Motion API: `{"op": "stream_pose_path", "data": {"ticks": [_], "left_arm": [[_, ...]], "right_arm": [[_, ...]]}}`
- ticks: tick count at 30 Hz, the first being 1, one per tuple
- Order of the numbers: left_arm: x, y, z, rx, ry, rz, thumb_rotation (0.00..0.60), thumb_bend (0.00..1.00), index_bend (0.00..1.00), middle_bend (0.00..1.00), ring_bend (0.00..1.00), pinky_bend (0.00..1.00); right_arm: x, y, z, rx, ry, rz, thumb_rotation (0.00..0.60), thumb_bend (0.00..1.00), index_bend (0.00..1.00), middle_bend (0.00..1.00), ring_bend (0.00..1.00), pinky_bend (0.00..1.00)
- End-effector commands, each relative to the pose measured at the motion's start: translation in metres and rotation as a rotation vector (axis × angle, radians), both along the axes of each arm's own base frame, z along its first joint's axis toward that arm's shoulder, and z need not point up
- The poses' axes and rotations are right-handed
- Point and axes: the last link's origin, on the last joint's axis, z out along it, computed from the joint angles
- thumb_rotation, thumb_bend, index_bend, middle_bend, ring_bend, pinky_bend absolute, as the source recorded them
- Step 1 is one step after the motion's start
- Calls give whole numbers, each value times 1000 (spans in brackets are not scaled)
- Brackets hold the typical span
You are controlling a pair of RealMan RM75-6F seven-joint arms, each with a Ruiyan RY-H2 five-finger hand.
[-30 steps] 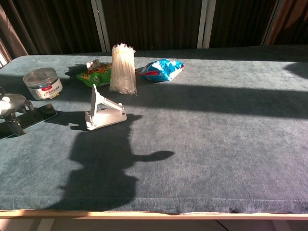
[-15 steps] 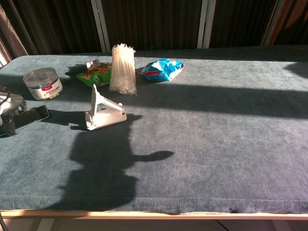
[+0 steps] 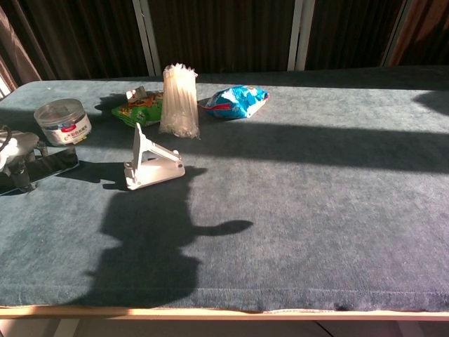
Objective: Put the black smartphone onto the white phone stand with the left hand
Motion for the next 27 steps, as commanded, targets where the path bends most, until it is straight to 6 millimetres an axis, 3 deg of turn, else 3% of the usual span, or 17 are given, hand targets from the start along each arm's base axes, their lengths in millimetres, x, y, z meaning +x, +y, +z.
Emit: {"op": "stream_pose_path", "data": {"ticks": [1, 12, 19, 24, 27], "left_arm": [[-6, -5, 9, 36, -82, -55, 600, 450, 836, 1000, 706, 265], [-3, -14, 38, 195, -342, -170, 600, 450, 845, 1000, 712, 268], [3, -31, 63, 376, -728, -214, 600, 450, 848, 1000, 712, 267], [10, -49, 65, 406, -1007, -208, 600, 450, 850, 1000, 710, 265], [17, -62, 56, 399, -1149, -224, 600, 450, 851, 1000, 710, 261]], "right_arm": [[0, 0, 0, 1, 1, 0, 600, 180, 0, 0, 0, 0], [1, 1, -2, 14, 0, 2, 600, 180, 0, 0, 0, 0], [0, 1, -2, 16, -1, 0, 600, 180, 0, 0, 0, 0], [1, 1, -3, 18, 0, 0, 600, 180, 0, 0, 0, 0], [1, 2, -3, 20, 0, 0, 600, 180, 0, 0, 0, 0]]}}
